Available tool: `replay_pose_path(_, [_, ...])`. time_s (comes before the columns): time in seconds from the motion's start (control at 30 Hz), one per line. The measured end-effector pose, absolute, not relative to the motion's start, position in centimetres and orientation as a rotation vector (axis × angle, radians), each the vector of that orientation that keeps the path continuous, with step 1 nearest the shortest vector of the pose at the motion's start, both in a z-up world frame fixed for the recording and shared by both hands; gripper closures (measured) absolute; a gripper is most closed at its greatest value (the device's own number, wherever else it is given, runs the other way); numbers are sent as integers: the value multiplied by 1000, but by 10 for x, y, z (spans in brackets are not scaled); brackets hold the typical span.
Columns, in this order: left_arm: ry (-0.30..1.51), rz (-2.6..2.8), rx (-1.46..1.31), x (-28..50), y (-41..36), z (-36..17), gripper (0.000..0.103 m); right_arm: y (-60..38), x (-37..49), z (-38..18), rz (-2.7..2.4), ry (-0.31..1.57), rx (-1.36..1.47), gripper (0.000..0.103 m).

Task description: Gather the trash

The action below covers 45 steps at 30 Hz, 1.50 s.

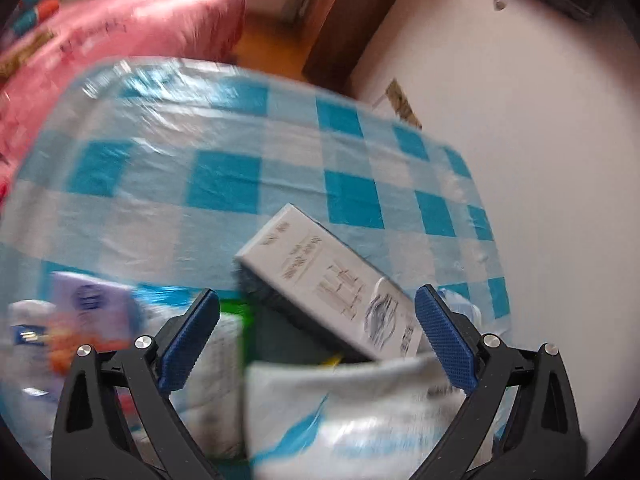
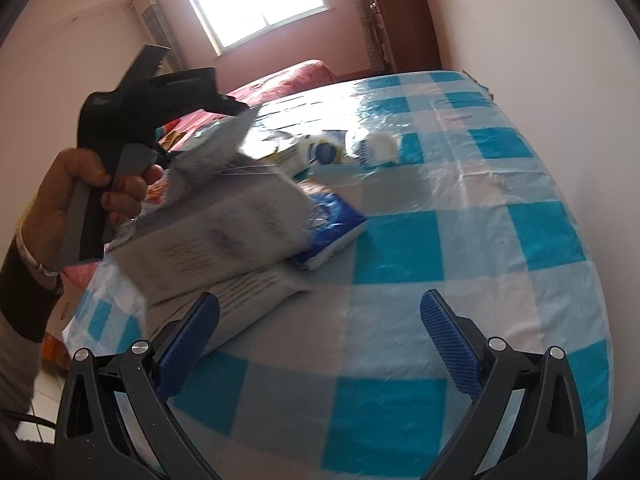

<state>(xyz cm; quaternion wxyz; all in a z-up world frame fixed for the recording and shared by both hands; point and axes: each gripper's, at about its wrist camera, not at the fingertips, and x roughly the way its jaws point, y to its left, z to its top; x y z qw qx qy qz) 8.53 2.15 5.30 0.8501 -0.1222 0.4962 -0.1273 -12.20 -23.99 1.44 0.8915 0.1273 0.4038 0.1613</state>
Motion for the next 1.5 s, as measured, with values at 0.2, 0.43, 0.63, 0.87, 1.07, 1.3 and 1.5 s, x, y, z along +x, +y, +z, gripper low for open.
replay_pose_path(0.2, [904, -150, -164, 24, 84, 70, 4, -228, -128, 19, 412, 864, 328, 4])
replay_pose_path(0.43, [822, -17, -226, -33, 174, 58, 4, -212, -123, 19, 512, 926, 472, 4])
replay_pose_path(0.63, [803, -8, -181, -40, 192, 48, 4, -203, -116, 32, 542, 916, 596, 5])
replay_pose_path(0.87, [828, -19, 0, -19, 171, 28, 4, -202, -110, 44, 500, 901, 674, 25])
replay_pose_path(1.07, [867, -38, 79, 0, 159, 17, 4, -207, -98, 39, 419, 945, 761, 26])
replay_pose_path(1.3, [885, -67, 91, 10, 147, 15, 12, -223, -81, 24, 351, 970, 915, 14])
replay_pose_path(1.5, [898, -68, 83, 13, 142, 13, 29, -229, -67, 15, 279, 996, 932, 14])
